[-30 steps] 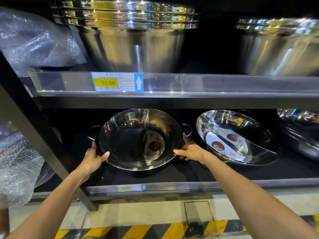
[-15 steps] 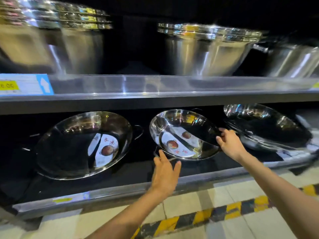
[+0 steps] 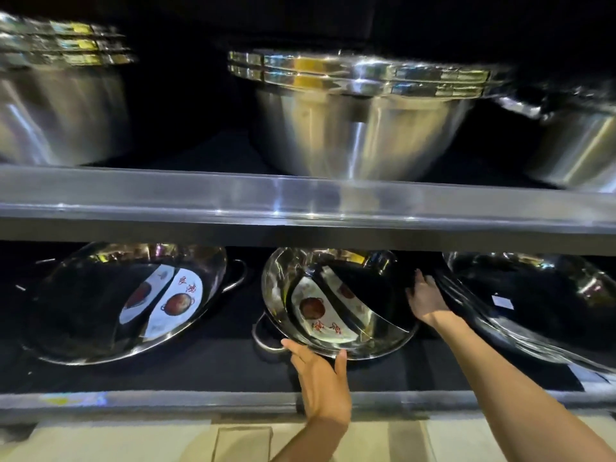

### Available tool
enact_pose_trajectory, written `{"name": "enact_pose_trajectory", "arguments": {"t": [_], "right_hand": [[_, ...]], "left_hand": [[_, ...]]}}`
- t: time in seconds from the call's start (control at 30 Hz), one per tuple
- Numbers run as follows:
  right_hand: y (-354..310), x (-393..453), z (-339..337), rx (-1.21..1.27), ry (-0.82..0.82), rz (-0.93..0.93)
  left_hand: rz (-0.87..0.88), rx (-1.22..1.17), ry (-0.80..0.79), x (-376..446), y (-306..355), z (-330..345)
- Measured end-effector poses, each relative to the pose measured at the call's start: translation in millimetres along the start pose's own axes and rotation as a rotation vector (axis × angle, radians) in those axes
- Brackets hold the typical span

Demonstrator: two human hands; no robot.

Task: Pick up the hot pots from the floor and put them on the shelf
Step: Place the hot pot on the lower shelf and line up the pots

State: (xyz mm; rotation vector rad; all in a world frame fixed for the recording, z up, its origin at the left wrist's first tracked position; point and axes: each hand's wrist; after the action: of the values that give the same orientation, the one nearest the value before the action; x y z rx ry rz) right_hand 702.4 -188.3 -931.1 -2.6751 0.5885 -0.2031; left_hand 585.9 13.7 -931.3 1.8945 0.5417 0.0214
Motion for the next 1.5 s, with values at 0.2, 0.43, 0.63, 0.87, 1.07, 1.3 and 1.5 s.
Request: {"name": "enact_pose_trajectory", "arguments": {"t": [0.2, 0.43, 0.63, 0.87, 1.07, 1.3, 1.5], "right_hand": [[9.6, 10.2, 10.7, 0.009, 0.098, -0.013], [23.9, 3.2, 7.9, 0.037, 0.140, 0.028], [11.8, 3.7, 3.4, 0.114, -0.004, 0.052], [16.9, -15.5, 1.4, 0.105, 0.043, 0.030], [21.0, -25.3, -0.8, 0.195, 0.046, 0.011], [30.3, -42.2, 1.2, 0.462, -0.058, 0.119], [37.4, -66.5, 9.1, 0.444, 0.026, 0.089]], "left_hand": [[0.096, -0.015, 0.174, 4.5, -4.6, 16.1], [0.010, -0.130, 0.032, 29.1, -9.9, -6.2], [0.003, -0.130, 0.141, 19.5, -3.8, 3.4], [-0.017, -0.040, 0.084, 45.5, -4.5, -13.6], [-0.033, -0.021, -0.029, 71.2, -7.1, -33.1], [-0.041, -0.051, -0.097, 90.2, -9.9, -38.7], [-0.006, -0.016, -0.189, 113.9, -8.0, -47.8]]}}
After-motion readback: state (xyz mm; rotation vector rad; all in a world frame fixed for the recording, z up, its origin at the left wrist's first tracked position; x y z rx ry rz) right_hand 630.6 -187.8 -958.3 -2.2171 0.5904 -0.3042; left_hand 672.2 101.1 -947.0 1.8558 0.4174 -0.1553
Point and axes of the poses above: each hand's wrist, its own x-axis towards the middle knuckle, its own z-axis out of the palm, y = z × x, and after that the axes turned 13 degrees about y, right-handed
